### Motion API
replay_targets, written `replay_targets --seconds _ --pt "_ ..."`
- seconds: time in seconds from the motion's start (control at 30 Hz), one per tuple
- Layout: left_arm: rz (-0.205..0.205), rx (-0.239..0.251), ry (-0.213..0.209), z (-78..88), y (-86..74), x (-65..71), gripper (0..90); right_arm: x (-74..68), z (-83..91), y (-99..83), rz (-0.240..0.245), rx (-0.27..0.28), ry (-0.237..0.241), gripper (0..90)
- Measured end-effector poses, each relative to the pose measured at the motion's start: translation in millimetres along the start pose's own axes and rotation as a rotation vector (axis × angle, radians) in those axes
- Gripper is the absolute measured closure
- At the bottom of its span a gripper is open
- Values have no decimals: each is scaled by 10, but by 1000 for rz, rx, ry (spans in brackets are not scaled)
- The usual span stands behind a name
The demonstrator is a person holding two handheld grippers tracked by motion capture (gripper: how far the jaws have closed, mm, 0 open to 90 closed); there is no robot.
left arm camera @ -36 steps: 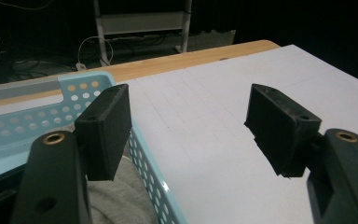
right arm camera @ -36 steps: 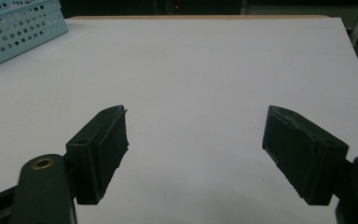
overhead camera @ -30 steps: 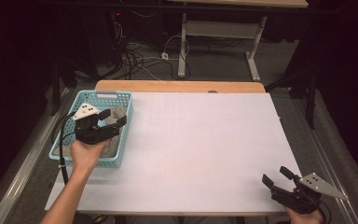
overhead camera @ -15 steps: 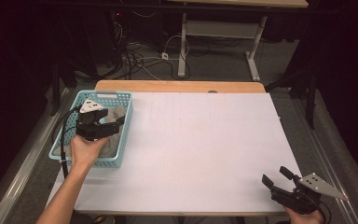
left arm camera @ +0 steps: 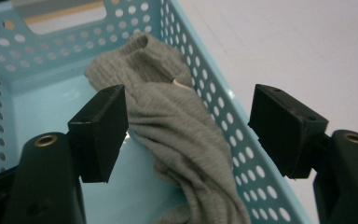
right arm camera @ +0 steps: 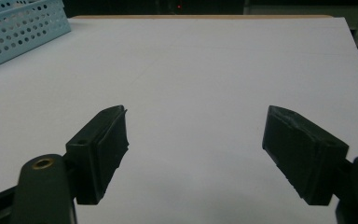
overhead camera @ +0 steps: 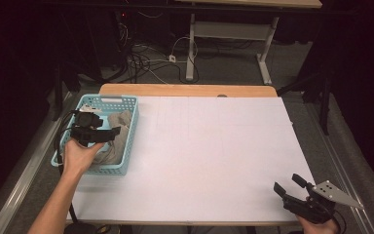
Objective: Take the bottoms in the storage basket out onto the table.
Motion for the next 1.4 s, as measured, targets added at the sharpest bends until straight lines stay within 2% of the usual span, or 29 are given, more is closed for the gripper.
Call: replay_targets --seconds 0.27,0.33,0.37,0.47,0.57,0.8,0.97,1.2,1.27,1.3,1.4 --pt "41 -55 -20 -129 -89 -85 242 2 -3 -3 3 -3 -3 221" --pt "56 -100 -30 -219 -118 -109 226 7 -2 -2 -1 -2 -2 219" --pt "56 -100 -30 -219 -118 -109 219 8 -2 -2 -1 -2 -3 219" --pt "50 -148 -29 -297 -147 -105 213 6 -2 -1 0 -2 -3 219" --pt "51 -200 -6 -386 -167 -109 234 2 -8 -4 4 -7 -1 219" --pt "83 -249 -27 -530 -152 -122 227 7 -10 -7 1 -8 -2 219" --pt "82 -275 -40 -553 -179 -134 224 6 -14 -9 3 -11 1 219" --pt "54 -331 -19 -591 -215 -102 220 4 -12 -9 4 -10 1 219" --pt "56 -359 -21 -607 -243 -105 220 2 -11 -8 3 -10 2 219" --pt "72 -375 -21 -623 -260 -120 220 3 -13 -9 4 -11 3 219" --pt "85 -383 -26 -629 -260 -131 218 5 -12 -10 3 -10 4 219"
Point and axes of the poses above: each handheld gripper's, and its own axes: z roughly backward along the jaws, y roughly out of its top, x roughly to its right, the point moved 8 cm from there along -z, roughly forward along the jaws, and after that the axes turned 7 degrees about -x, right-handed, at the moved point
